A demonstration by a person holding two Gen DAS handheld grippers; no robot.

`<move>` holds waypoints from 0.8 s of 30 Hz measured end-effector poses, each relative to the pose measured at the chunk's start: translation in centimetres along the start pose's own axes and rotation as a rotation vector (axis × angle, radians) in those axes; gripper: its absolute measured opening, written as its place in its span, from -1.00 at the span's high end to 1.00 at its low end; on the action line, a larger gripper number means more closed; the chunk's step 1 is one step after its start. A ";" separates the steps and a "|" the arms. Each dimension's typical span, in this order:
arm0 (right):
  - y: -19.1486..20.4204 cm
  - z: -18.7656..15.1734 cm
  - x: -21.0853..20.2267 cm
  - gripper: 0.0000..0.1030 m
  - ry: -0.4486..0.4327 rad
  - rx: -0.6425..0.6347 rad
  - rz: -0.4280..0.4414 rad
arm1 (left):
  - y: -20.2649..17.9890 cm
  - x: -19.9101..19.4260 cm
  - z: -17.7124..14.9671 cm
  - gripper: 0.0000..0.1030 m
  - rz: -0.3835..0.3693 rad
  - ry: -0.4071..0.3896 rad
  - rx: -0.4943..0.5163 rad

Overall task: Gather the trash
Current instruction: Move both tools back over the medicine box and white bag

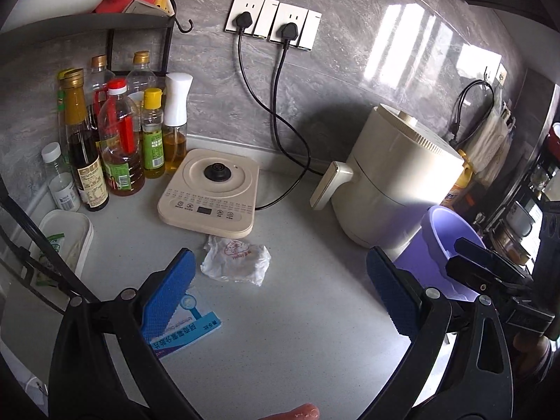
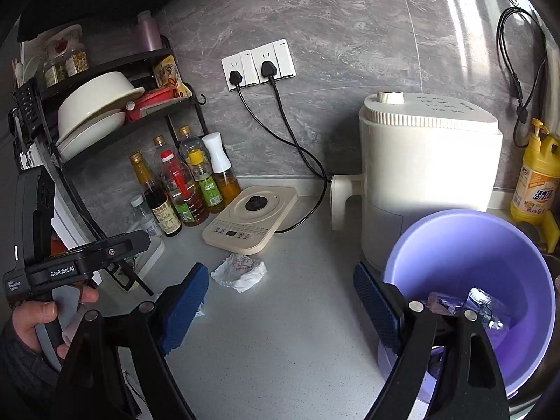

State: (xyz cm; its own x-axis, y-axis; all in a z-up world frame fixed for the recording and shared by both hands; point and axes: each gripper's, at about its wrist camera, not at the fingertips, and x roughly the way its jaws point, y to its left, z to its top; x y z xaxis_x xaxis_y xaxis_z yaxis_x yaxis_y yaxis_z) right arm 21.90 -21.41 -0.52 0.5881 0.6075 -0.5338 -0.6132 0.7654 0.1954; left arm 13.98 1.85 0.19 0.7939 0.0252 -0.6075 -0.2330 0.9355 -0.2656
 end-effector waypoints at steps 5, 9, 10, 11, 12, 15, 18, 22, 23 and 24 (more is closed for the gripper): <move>1.7 -0.7 2.3 -0.65 0.046 0.007 -0.006 | 2.6 0.9 -0.4 -0.88 0.014 0.050 0.027; 2.6 -1.9 3.9 -0.66 0.098 0.022 -0.024 | 4.2 2.5 -1.2 -0.88 -0.017 0.113 0.051; 2.8 -2.3 4.3 -0.66 0.109 0.030 -0.034 | 4.6 2.9 -1.5 -0.88 -0.027 0.129 0.059; 2.9 -2.6 4.6 -0.66 0.120 0.039 -0.044 | 4.9 3.5 -1.8 -0.88 -0.037 0.145 0.066; 3.0 -3.0 4.8 -0.66 0.131 0.049 -0.054 | 5.3 4.0 -2.0 -0.88 -0.046 0.162 0.069; 3.2 -3.9 5.4 -0.66 0.157 0.079 -0.086 | 6.4 5.9 -2.7 -0.88 -0.062 0.216 0.080; 3.3 -4.5 5.7 -0.66 0.175 0.100 -0.116 | 7.4 7.6 -3.3 -0.88 -0.081 0.261 0.091; 3.6 -5.2 6.0 -0.66 0.194 0.130 -0.154 | 7.9 9.5 -4.1 -0.88 -0.100 0.303 0.129; 3.7 -5.4 6.1 -0.66 0.197 0.137 -0.160 | 8.0 9.9 -4.4 -0.88 -0.106 0.313 0.140; 3.8 -5.5 6.1 -0.66 0.201 0.143 -0.166 | 8.1 10.4 -4.6 -0.88 -0.112 0.323 0.147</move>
State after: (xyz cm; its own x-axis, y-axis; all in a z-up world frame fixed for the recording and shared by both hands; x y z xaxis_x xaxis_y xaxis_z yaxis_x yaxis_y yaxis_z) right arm 20.26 -15.95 -7.59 0.5494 0.4283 -0.7175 -0.4285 0.8816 0.1982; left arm 17.71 8.03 -11.72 0.5860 -0.1704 -0.7922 -0.0531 0.9675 -0.2474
